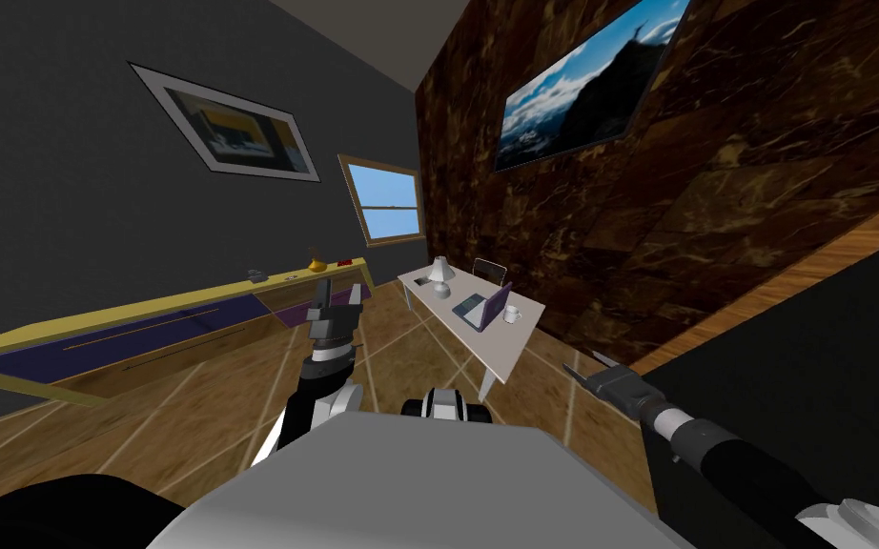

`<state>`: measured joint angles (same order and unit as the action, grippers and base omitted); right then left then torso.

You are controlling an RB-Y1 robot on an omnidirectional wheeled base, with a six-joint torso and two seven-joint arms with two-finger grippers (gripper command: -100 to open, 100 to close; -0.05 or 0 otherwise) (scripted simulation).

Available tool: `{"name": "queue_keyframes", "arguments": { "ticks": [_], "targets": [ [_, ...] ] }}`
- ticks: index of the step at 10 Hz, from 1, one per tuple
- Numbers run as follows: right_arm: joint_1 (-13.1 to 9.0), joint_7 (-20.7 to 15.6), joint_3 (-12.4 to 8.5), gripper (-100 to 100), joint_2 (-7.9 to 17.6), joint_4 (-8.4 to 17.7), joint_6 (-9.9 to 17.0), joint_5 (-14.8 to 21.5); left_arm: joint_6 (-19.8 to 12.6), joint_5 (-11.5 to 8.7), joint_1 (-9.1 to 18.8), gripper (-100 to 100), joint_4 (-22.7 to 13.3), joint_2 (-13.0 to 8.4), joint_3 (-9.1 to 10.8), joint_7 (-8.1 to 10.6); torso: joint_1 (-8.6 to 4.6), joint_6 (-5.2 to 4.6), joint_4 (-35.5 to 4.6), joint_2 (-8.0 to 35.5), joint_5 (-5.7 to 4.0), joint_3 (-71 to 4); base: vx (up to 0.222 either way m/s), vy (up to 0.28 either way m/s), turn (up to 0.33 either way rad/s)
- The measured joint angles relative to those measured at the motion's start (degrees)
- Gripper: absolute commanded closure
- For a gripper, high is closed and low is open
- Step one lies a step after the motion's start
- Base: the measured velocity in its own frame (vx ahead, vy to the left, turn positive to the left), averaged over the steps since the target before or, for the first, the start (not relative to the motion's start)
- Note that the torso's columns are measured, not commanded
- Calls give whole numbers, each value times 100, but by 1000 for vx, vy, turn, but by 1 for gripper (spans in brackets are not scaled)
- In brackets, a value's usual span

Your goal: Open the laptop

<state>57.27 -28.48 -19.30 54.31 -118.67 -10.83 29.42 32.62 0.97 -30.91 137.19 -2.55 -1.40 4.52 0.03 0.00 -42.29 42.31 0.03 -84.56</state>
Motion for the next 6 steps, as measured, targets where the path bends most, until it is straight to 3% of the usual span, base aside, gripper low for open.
{"name": "queue_keyframes", "arguments": {
  "ticks": [6],
  "targets": [
    [428, -306, -240, -100, 950, 112, 135, 374, 0, 0, 0, 0, 0, 0, 0, 0, -6, 0, 2, -7, -4, -3, 106, 109, 10]
  ]
}}
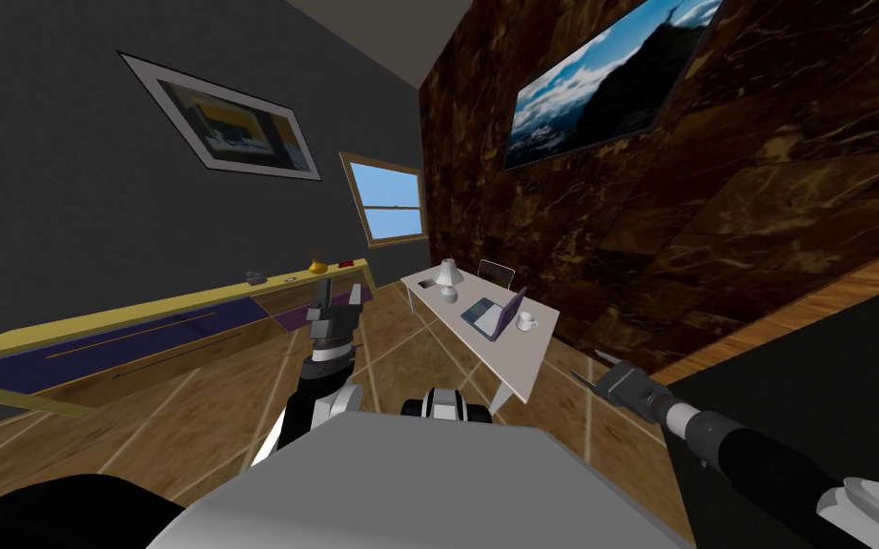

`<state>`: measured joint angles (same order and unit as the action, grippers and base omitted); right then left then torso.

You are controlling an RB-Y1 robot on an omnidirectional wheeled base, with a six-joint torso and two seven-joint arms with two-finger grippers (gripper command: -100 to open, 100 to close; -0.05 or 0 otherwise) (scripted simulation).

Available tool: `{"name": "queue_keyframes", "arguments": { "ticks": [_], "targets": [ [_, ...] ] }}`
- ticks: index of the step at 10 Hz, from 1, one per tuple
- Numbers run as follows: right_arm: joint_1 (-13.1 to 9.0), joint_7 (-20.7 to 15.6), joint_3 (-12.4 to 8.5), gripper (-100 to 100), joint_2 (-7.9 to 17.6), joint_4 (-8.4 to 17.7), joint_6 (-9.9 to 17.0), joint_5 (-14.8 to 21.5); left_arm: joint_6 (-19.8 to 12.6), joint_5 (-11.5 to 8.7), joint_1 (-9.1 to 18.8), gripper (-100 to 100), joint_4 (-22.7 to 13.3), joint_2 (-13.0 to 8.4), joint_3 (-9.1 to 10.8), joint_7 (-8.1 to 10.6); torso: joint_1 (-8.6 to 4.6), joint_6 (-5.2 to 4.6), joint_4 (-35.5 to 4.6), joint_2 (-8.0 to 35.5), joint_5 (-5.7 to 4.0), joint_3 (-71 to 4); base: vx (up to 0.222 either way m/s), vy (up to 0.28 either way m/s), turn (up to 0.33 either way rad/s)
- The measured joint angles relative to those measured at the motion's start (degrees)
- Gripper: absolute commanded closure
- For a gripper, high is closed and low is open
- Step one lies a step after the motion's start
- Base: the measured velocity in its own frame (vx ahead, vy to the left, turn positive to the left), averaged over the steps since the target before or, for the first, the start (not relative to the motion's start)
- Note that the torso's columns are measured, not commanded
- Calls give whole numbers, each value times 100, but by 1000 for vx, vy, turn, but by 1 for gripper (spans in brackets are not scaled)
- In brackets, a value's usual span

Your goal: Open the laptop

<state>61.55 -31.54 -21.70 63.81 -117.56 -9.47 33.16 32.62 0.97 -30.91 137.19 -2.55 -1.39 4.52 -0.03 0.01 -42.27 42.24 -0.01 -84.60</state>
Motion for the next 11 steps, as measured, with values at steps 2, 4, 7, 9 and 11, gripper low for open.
{"name": "queue_keyframes", "arguments": {
  "ticks": [2, 4, 7, 9, 11],
  "targets": [
    [143, -101, -83, -100, 318, 28, 38, 110, 0, 0, 0, 0, 0, 0, 0, 0, 1, -1, -1, 9, 1, 4, 106, 105, 14],
    [291, -211, -154, -100, 668, 62, 63, 230, 0, 0, 0, 0, 0, 0, 0, 0, 6, 0, 0, 0, 1, 1, 154, 120, 37],
    [463, -349, -255, -100, 1099, 119, 65, 359, 0, 0, 0, 0, 0, 0, 0, 0, -3, -1, -5, 16, -2, 10, 115, 94, 32],
    [578, -451, -311, -100, 1415, 160, 58, 450, 0, 0, 0, 0, 0, 0, 0, 0, 11, 0, -1, 2, 4, 1, 138, 108, 43],
    [691, -535, -384, -100, 1688, 192, 37, 517, 0, 0, 0, 0, 0, 0, 0, 0, 4, -1, 0, 2, 1, 1, 124, 103, 42]
  ]
}}
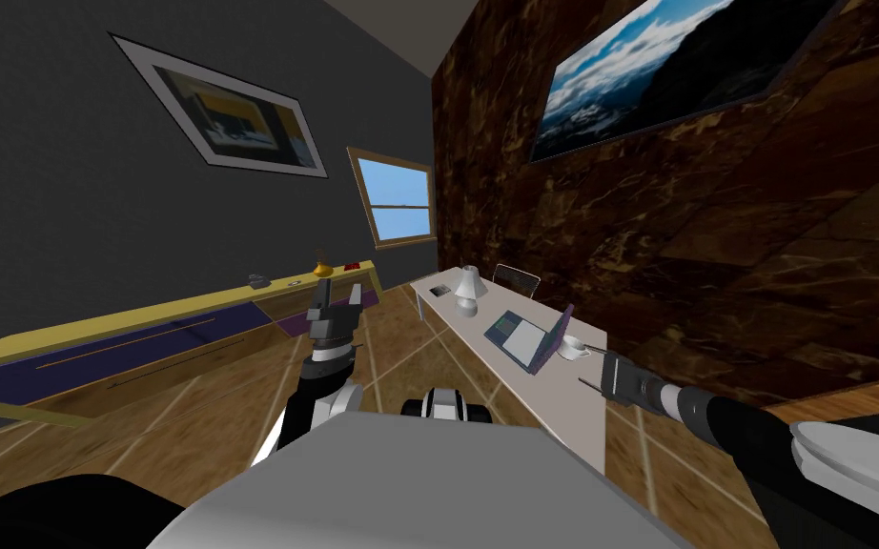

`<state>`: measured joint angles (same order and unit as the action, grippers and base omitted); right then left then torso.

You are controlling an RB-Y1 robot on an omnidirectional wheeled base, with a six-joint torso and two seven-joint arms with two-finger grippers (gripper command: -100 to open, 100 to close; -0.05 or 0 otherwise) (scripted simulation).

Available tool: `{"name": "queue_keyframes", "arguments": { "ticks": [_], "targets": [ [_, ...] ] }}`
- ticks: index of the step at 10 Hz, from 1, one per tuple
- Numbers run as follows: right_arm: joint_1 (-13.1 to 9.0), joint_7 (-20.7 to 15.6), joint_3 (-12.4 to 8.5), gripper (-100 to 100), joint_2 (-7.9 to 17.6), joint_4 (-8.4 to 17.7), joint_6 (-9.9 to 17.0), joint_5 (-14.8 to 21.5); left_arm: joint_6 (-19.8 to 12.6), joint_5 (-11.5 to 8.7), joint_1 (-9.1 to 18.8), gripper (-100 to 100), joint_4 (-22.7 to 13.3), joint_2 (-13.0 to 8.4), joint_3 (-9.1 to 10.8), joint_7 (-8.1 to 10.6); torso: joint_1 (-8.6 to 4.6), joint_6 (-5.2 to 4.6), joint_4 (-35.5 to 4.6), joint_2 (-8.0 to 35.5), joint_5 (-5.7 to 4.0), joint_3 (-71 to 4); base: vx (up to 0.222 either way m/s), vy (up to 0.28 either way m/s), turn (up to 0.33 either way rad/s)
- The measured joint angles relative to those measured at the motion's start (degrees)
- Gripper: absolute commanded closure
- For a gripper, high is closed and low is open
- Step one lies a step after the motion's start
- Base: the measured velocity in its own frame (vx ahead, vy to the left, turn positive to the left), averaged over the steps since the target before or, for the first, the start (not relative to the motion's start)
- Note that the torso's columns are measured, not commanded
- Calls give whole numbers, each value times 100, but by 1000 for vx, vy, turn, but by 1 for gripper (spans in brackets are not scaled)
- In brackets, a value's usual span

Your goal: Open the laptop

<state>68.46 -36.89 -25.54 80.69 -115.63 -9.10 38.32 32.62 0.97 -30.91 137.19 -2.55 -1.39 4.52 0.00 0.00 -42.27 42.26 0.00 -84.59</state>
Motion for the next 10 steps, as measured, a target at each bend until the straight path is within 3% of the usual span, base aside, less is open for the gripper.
{"name": "queue_keyframes", "arguments": {
  "ticks": [3, 6, 7, 9, 10],
  "targets": [
    [82, -85, -37, -100, 253, 22, -22, 58, 0, 0, 1, 0, 0, -1, 1, 0, -18, -3, -7, 23, -5, 14, 76, 44, 59],
    [-22, -171, 190, -100, 57, 65, 61, 123, 0, 0, 1, 0, 0, -1, 1, 0, -4, -1, -2, 5, -1, 3, 43, 5, 78],
    [-27, -182, 200, 100, 48, 67, 62, 126, 0, 0, 1, 0, 0, -1, 1, 0, -2, 1, -1, 6, -1, 4, -36, -13, -190],
    [-43, -150, 67, 100, 147, 60, 54, 96, -1, 0, 2, 0, -1, -1, 1, 0, -17, -12, 8, 17, -25, 17, 14, 28, -61],
    [135, -131, -111, 100, 281, 143, -1, 109, 0, 0, 1, 0, -1, 0, 0, 0, -7, -14, 11, -9, -14, 0, 109, 151, -208]
  ]
}}
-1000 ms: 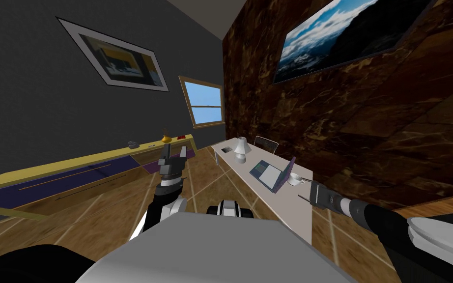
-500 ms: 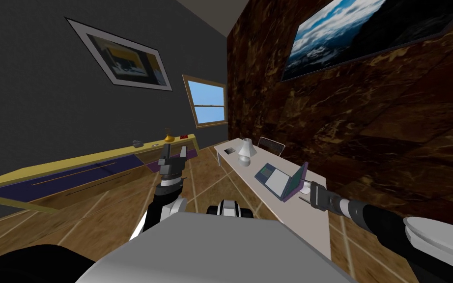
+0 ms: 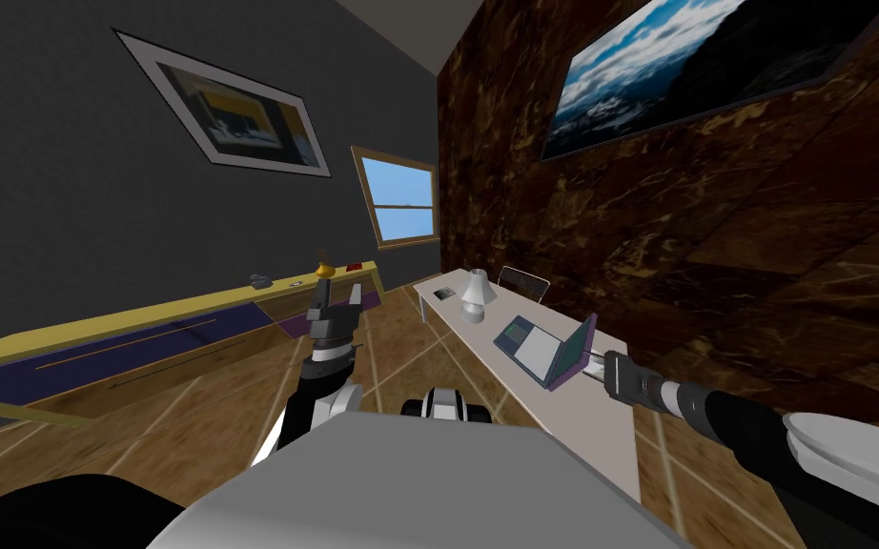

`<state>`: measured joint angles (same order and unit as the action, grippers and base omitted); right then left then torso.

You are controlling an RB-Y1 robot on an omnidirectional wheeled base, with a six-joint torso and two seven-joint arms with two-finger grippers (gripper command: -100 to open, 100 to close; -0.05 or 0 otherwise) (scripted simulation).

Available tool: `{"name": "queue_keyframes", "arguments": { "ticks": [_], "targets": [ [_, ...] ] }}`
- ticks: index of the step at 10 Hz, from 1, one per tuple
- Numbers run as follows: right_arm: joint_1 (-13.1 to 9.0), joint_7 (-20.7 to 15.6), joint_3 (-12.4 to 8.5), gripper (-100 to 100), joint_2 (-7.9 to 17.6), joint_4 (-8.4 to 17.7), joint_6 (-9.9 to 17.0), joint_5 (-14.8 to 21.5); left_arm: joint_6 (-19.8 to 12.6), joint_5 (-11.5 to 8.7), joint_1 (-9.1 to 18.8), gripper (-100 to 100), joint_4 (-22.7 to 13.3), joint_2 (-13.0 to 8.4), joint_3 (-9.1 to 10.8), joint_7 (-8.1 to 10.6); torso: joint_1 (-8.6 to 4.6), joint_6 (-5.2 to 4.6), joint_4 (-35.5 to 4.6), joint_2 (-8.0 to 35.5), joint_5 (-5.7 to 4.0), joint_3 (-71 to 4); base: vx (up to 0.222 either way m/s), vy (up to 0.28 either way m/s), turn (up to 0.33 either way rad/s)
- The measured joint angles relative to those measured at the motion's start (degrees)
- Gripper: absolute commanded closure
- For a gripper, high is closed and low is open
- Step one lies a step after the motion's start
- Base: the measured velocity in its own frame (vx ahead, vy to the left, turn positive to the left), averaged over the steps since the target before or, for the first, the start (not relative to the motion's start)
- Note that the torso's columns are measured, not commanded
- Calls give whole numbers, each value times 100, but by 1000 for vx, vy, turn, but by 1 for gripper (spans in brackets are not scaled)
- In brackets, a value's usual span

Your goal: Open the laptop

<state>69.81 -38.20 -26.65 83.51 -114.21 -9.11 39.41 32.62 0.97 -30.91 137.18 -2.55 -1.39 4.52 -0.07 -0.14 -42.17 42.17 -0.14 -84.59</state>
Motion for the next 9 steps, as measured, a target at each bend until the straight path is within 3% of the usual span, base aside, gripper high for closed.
{"name": "queue_keyframes", "arguments": {
  "ticks": [4, 6, 7, 9],
  "targets": [
    [637, 153, -588, 100, 631, 521, -194, 12, 0, 0, 0, 0, 1, 0, 0, 0, -9, 32, -3, -4, -1, -5, 70, 109, -81],
    [1031, 253, -959, 100, 942, 674, -283, 30, 0, 0, 0, 0, 0, 0, 0, 0, -17, 19, -6, 3, 0, 0, 65, 105, -74],
    [1330, 326, -1251, 100, 1106, 767, -329, 67, 0, 0, 0, 0, 0, 0, 0, 0, 1, 13, -6, -1, 7, -3, 59, 104, -79],
    [1483, 310, -1403, 100, 1373, 1041, -437, 28, 0, 0, 0, 0, 0, 0, 0, 0, -16, 11, -4, 5, -3, 2, 44, 91, -90]
  ]
}}
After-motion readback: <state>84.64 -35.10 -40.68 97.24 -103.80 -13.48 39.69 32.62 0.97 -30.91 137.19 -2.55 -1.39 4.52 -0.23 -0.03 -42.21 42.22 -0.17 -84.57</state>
